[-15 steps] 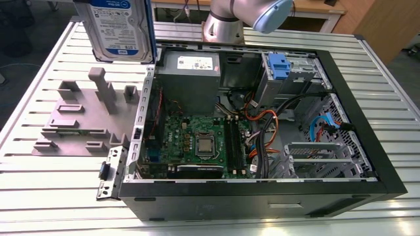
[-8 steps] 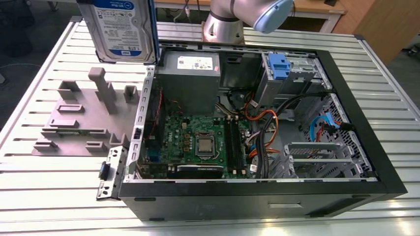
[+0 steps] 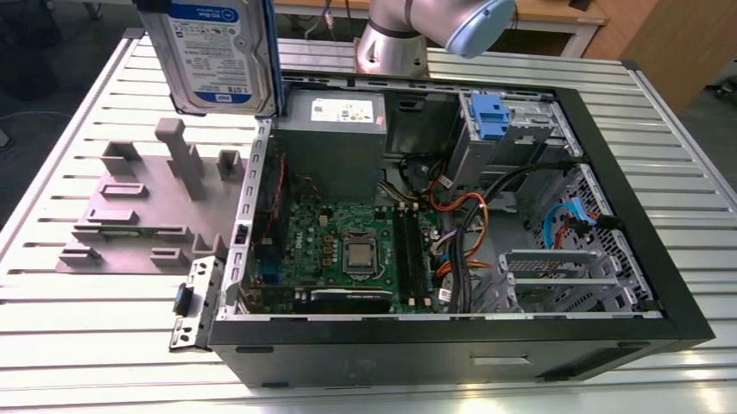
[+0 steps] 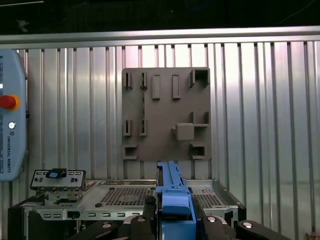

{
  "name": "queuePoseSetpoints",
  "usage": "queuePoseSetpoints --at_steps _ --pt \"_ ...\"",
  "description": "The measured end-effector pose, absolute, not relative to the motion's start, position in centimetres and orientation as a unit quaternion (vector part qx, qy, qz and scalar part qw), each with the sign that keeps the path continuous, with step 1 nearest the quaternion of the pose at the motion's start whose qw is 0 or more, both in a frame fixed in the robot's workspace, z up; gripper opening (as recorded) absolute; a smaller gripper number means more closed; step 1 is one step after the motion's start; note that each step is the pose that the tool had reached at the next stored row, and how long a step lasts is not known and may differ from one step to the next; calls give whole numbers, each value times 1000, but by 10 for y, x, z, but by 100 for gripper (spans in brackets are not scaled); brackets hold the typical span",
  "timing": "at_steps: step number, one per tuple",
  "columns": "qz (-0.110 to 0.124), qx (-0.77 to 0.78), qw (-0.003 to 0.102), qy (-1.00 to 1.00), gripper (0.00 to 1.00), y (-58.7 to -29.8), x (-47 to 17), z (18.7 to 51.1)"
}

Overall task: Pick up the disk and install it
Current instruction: 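Pick up the disk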

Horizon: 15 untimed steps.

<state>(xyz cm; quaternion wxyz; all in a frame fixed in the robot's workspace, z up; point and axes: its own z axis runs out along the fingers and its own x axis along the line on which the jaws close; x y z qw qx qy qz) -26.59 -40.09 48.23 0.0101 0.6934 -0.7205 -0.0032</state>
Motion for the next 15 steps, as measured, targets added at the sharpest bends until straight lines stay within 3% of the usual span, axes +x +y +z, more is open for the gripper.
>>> queuePoseSetpoints --at_steps 15 --pt "-3 693 10 -720 37 -405 -248 481"
